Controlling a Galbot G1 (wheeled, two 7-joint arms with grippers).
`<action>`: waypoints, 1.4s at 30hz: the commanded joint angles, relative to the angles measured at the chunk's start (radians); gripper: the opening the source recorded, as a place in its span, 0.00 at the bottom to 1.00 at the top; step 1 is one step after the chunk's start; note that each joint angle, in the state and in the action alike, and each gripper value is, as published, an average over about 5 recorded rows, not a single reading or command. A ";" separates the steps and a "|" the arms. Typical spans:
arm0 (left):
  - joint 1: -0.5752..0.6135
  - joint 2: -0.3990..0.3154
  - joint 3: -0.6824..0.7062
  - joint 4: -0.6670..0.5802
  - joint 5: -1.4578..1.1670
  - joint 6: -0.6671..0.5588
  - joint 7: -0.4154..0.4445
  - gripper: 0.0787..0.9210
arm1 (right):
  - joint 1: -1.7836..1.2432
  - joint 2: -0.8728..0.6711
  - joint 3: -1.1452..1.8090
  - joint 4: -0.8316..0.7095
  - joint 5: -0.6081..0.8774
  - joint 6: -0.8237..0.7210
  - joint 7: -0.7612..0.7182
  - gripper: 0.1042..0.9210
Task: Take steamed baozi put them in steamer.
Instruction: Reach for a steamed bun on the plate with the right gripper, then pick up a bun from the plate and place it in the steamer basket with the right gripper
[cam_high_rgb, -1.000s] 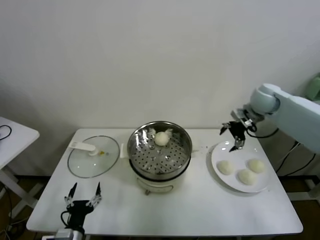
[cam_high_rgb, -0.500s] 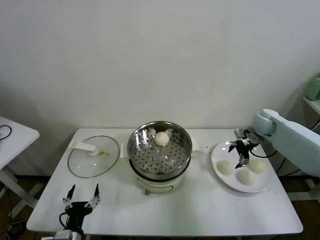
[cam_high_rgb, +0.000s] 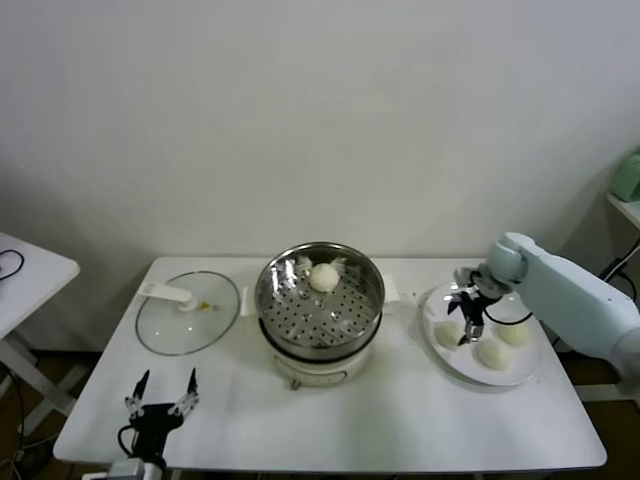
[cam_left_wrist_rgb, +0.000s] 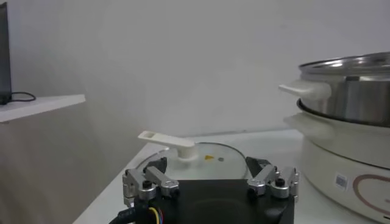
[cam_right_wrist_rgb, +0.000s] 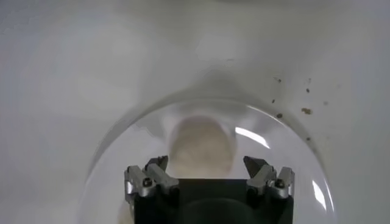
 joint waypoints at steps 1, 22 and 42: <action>-0.004 -0.003 0.002 0.002 0.001 0.002 0.000 0.88 | -0.018 0.043 0.011 -0.069 -0.016 0.013 -0.002 0.88; -0.005 -0.007 0.004 0.003 0.005 0.003 -0.001 0.88 | -0.022 0.061 0.030 -0.096 -0.021 0.023 -0.007 0.78; 0.003 0.000 0.009 -0.016 0.010 0.005 0.004 0.88 | 0.407 0.008 -0.271 -0.042 0.424 -0.043 -0.004 0.74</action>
